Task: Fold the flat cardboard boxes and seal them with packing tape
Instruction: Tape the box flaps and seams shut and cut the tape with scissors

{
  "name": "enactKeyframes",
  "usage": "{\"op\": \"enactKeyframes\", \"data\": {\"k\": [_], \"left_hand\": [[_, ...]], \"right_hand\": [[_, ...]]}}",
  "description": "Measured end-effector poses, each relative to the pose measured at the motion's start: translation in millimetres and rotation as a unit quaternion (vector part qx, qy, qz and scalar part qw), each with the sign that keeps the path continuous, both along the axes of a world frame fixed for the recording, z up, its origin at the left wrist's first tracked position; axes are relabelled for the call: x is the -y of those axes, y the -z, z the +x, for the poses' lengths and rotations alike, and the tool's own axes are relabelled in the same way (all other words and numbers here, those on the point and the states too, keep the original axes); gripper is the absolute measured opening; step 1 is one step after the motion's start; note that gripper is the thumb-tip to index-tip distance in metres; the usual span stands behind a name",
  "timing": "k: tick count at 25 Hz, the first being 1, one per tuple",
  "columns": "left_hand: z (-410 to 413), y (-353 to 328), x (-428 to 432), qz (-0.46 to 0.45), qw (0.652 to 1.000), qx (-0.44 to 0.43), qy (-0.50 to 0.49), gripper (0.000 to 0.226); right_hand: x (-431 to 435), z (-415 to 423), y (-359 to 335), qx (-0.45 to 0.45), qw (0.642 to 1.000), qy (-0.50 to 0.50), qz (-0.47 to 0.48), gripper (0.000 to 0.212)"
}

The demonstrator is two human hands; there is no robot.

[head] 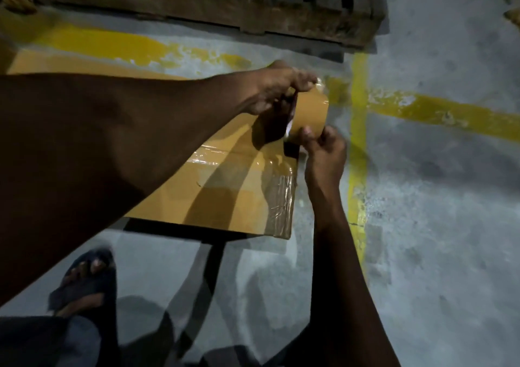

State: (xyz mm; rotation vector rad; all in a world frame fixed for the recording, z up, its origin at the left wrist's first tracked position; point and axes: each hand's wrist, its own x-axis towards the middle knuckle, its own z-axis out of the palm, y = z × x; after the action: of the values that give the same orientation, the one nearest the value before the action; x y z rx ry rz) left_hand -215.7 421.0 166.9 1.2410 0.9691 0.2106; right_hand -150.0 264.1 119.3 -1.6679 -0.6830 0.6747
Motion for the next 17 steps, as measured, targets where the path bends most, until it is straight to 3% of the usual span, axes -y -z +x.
{"op": "enactKeyframes", "data": {"k": [3, 6, 11, 17], "left_hand": [[6.5, 13.1, -21.4, 0.083, 0.991, -0.092, 0.043, 0.045], [12.0, 14.8, -31.7, 0.139, 0.965, -0.154, 0.163, 0.059], [17.3, 14.3, -34.1, 0.173, 0.937, -0.190, 0.237, 0.060], [14.1, 13.1, -30.3, 0.159, 0.933, -0.191, 0.260, 0.055]], "right_hand": [[-5.4, 0.3, -2.7, 0.035, 0.996, 0.085, 0.002, 0.034], [-5.5, -2.5, -5.3, -0.027, 0.997, 0.073, 0.027, 0.014], [-12.6, 3.7, -13.3, -0.035, 0.997, 0.065, 0.026, 0.011], [-18.7, 10.4, -13.6, -0.035, 0.997, 0.071, 0.020, 0.012]]}}
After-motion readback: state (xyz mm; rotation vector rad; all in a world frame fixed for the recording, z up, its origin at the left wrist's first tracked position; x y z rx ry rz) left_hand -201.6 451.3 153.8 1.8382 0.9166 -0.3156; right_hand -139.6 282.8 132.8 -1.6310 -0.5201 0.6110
